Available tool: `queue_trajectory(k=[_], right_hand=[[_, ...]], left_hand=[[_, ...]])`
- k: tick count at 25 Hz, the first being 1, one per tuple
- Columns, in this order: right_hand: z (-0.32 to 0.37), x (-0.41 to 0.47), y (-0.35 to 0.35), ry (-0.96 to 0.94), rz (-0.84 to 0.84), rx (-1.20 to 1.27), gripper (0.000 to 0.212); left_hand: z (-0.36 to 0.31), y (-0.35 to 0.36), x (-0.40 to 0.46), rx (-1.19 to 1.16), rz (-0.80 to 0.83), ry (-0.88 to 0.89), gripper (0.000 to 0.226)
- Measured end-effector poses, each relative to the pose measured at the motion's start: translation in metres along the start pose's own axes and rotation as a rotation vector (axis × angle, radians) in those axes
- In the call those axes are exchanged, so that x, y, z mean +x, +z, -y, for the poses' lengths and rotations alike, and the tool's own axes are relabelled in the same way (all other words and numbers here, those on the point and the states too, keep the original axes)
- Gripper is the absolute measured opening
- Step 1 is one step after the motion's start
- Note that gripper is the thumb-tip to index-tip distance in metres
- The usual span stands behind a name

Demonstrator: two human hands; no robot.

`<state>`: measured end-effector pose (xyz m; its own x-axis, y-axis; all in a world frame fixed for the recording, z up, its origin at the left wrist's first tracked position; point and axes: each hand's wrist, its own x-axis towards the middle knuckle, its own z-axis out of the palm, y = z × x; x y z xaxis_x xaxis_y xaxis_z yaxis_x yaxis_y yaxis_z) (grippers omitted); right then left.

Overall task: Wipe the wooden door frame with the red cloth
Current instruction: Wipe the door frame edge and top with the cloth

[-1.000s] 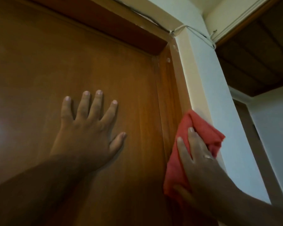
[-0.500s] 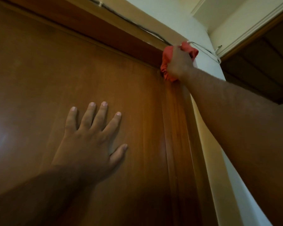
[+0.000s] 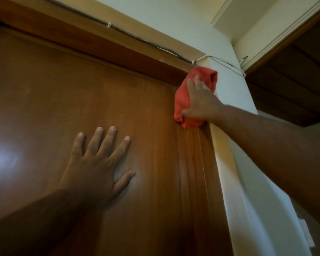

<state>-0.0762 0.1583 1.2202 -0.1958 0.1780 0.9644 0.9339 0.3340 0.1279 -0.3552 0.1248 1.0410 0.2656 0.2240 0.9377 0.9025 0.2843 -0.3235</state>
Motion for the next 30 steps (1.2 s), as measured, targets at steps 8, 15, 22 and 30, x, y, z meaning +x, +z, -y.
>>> queue_trajectory(k=[8,15,22,30], right_hand=[[0.001,0.091,0.003,0.184,-0.140,0.350,0.094],[0.142,0.091,-0.017,-0.171,-0.253,0.277,0.103],[0.181,0.085,-0.037,-0.206,-0.195,0.317,0.094],[0.176,0.088,-0.031,0.167,-0.232,0.303,0.087]], left_hand=[[0.137,-0.037,0.012,0.099,-0.016,-0.208,0.096],[0.165,-0.020,0.010,0.044,-0.027,-0.181,0.092],[0.184,-0.034,-0.006,0.091,0.026,-0.098,0.093],[0.244,-0.031,-0.039,0.015,-0.012,-0.319,0.096]])
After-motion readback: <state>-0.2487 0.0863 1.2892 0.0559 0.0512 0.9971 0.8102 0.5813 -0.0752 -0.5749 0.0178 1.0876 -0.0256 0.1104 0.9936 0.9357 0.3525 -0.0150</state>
